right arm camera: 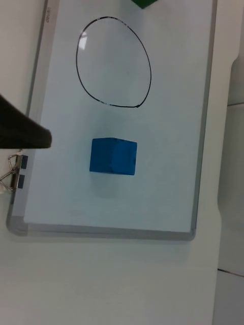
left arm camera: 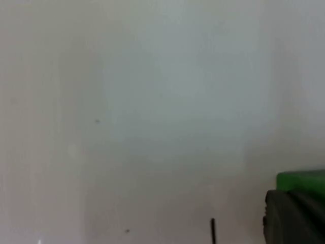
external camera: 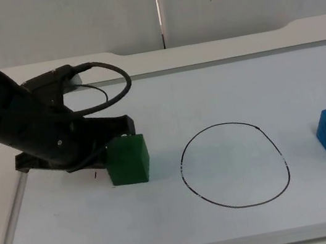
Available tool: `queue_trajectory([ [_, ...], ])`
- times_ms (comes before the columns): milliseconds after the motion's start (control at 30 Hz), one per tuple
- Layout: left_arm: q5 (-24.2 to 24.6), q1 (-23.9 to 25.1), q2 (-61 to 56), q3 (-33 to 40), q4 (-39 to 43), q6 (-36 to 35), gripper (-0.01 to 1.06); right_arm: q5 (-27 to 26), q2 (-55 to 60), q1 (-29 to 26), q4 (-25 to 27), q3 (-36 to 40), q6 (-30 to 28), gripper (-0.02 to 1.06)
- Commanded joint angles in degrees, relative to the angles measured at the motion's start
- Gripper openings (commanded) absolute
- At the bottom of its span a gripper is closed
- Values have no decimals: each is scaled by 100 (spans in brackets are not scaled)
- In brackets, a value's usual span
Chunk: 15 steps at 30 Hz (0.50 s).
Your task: Push the two cubes into the marked area.
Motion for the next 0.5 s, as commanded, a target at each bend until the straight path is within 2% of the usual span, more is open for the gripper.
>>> queue_trajectory([
  [0, 26, -79, -2, -17, -48, -5, 0, -47, -8, -40, -5, 49, -5, 105],
  [467, 196, -132, -2, -17, -100, -47, 0, -47, -8, -40, -5, 49, -5, 105],
])
